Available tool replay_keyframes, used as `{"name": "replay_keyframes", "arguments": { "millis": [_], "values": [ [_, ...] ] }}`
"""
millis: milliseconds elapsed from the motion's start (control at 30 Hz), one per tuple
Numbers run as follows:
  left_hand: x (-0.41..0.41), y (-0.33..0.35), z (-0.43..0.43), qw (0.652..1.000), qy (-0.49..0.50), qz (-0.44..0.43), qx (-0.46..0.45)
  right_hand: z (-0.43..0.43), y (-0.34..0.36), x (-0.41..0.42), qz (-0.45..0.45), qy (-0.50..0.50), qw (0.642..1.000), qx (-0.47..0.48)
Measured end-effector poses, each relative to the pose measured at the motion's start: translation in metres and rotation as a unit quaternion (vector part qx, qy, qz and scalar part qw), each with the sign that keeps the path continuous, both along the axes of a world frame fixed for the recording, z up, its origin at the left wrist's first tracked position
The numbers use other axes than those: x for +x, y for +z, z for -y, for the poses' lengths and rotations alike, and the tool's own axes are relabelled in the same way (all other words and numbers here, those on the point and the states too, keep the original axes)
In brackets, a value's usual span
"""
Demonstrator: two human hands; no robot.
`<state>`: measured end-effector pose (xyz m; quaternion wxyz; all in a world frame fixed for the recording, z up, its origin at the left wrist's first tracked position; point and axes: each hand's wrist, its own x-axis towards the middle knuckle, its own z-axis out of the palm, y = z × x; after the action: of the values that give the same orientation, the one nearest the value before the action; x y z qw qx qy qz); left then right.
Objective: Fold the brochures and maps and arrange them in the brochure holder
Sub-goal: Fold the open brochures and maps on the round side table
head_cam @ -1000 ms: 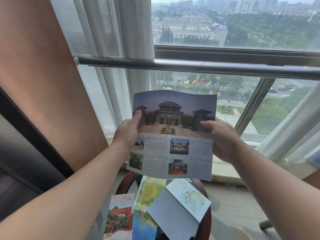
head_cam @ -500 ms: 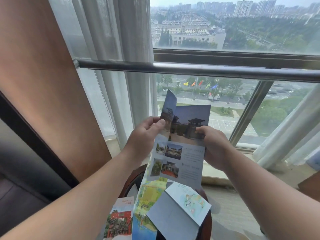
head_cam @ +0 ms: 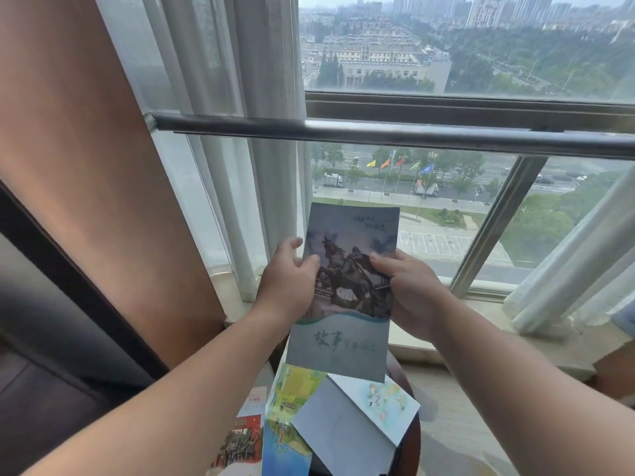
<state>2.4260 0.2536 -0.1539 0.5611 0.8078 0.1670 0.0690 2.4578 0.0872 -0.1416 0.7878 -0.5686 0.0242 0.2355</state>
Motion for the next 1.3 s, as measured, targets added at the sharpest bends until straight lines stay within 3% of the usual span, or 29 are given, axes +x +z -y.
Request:
{"name": "replay_keyframes", "arguments": {
  "millis": [67, 267, 567, 733, 900, 1167, 1300],
  "values": [
    [-0.003, -0.011, -0.008, 0.999, 0.012, -0.016, -0.051, -0.006, -0.008, -0.001, -0.005, 0.007, 1.000, -0.014],
    [-0.033, -0.081, -0.051, 0.990, 0.099, -0.068, -0.067, -0.043, -0.079, -0.006, 0.005, 0.042, 0.984, -0.172],
    [-0.108, -0.257, -0.120, 0.959, 0.179, -0.220, 0.007, -0.129, -0.260, -0.074, -0.012, 0.163, 0.916, -0.367],
    [-0.120, -0.340, -0.136, 0.940, 0.169, -0.296, 0.013, -0.155, -0.333, -0.089, -0.020, 0.193, 0.891, -0.411],
    [-0.098, -0.387, -0.145, 0.941, 0.154, -0.300, 0.023, -0.170, -0.377, -0.075, -0.030, 0.185, 0.877, -0.442],
    [-0.095, -0.417, -0.149, 0.904, 0.080, -0.375, 0.190, -0.177, -0.401, -0.073, -0.001, 0.210, 0.855, -0.474],
    [-0.102, -0.415, -0.147, 0.898, 0.077, -0.356, 0.247, -0.180, -0.400, -0.083, 0.058, 0.277, 0.800, -0.528]
  ]
}}
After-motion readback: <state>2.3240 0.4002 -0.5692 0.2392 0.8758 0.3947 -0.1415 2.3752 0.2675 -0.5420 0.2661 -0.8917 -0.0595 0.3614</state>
